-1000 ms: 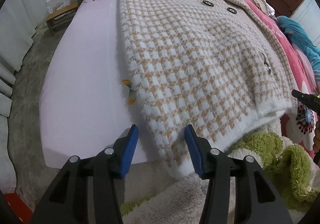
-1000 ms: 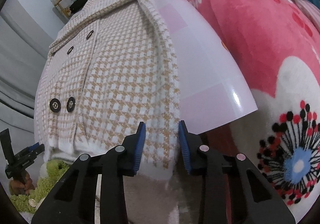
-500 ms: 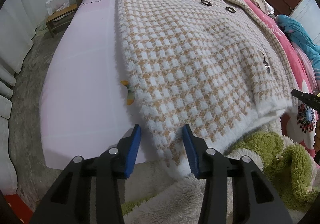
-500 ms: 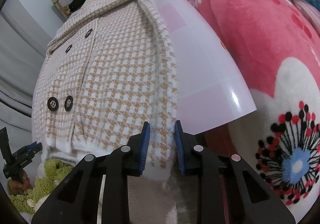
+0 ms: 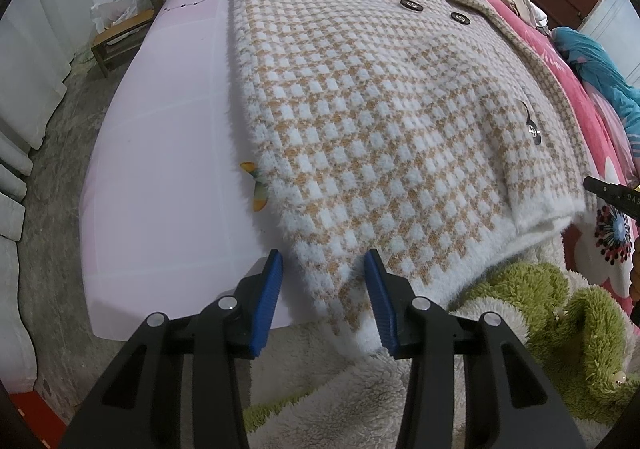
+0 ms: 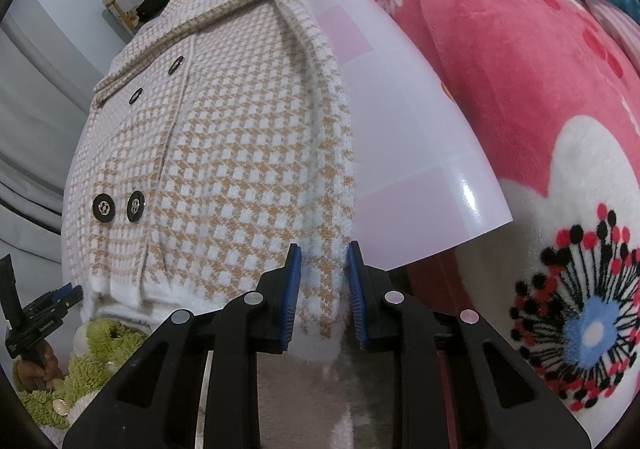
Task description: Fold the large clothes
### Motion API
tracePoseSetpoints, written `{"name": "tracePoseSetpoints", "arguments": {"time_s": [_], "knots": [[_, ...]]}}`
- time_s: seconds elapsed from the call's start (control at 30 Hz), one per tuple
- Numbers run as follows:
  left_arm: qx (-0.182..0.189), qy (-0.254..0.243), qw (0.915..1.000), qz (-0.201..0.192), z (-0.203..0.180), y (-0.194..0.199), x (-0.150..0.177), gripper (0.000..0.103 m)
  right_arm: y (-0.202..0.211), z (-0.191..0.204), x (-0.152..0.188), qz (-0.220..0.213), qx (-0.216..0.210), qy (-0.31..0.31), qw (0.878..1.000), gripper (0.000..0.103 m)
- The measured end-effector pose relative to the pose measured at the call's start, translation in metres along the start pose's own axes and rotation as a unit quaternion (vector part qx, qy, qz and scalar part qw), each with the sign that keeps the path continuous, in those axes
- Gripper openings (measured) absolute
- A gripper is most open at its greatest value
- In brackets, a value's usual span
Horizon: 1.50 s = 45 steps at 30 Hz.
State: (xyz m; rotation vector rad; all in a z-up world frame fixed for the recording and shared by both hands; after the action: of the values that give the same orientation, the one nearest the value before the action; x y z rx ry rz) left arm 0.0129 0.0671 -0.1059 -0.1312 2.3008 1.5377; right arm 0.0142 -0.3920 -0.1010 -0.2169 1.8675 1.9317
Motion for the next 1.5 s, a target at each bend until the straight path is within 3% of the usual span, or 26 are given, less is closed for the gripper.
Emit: {"name": "tracePoseSetpoints", "arguments": {"time_s": [0.73,0.87,1.0,1.23,1.5], "knots": [[-0.003,-0.004,1.0,-0.002,-0.002,0.0,0.0,0.039,-0.002,-0.001,0.0,0.0,0.002,0.001,1.0,0.018],[-0.002,-0.013,0.9999,-0.009,-0.005,0.003,0.0,0.022,0.0,0.001,0.0,-0.004,0.001,0.004,1.0,0.009],[-0.008,-0.041,0.9989,-0.021,-0.012,0.009,-0.001,0.009,0.007,0.002,0.0,-0.014,-0.001,0.011,1.0,0.006],[0.046,-0.039,0.9955,-0.072,-0.014,0.045,-0.018,0.007,0.037,-0.009,-0.009,-0.042,-0.053,-0.024,0.997,0.005],[0.113,-0.029,0.9821,-0.148,-0.018,0.086,-0.071,0.007,0.07,-0.002,-0.044,-0.094,-0.114,-0.039,0.988,0.005]]}}
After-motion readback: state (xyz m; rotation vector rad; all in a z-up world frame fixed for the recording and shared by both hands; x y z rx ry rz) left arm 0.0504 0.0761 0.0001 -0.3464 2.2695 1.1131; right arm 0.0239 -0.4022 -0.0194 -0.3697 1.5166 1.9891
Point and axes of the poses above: each gripper's, at about its wrist camera, not at the fingertips, and y roughly against the way its jaws point, z to its left, x to its underside, the point moved 3 cm from there along -y, roughly the way its jaws point, and after that the axes turned 11 degrees about x, right-handed, at the moved point
